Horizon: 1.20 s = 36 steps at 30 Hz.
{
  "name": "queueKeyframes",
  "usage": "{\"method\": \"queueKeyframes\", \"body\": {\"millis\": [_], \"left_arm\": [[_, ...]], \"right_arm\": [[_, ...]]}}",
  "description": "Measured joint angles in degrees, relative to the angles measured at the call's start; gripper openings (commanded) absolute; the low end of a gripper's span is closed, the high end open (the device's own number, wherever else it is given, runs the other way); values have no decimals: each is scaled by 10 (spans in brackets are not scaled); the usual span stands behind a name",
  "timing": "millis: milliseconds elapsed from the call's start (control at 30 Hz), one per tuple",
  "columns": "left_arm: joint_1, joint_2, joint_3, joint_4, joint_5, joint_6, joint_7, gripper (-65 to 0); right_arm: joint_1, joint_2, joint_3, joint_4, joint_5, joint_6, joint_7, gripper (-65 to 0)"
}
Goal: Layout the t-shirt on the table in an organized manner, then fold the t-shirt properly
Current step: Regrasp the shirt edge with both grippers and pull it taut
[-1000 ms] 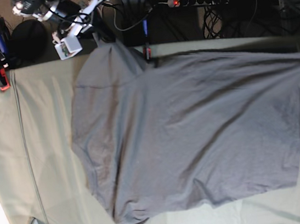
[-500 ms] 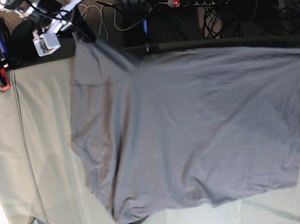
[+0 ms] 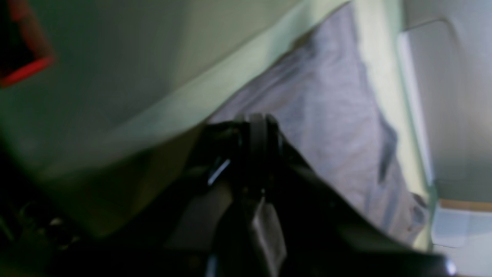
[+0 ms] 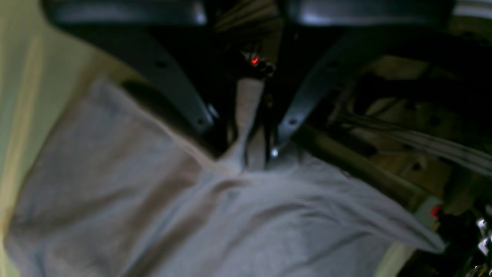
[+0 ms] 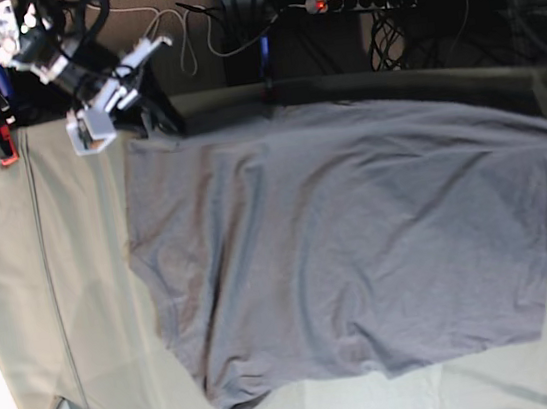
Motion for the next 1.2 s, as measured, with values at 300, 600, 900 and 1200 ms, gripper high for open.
{"method": "queueKeyframes", "body": {"millis": [300, 600, 900, 1200], "left_arm": [[-122, -3, 0, -5, 123, -4, 6, -649], [-161, -5, 80, -18, 188, -2, -9, -649], [-167, -12, 146, -94, 191, -2, -91, -649], [-196, -28, 183, -141, 189, -2, -121, -649]], "right_arm": [[160, 3, 5, -69, 1, 0, -88, -650], [299, 3, 4, -188, -2, 0, -98, -650], [417, 6, -2, -323, 0, 0, -94, -650], [454, 3, -2, -386, 0, 0, -91, -650]]}}
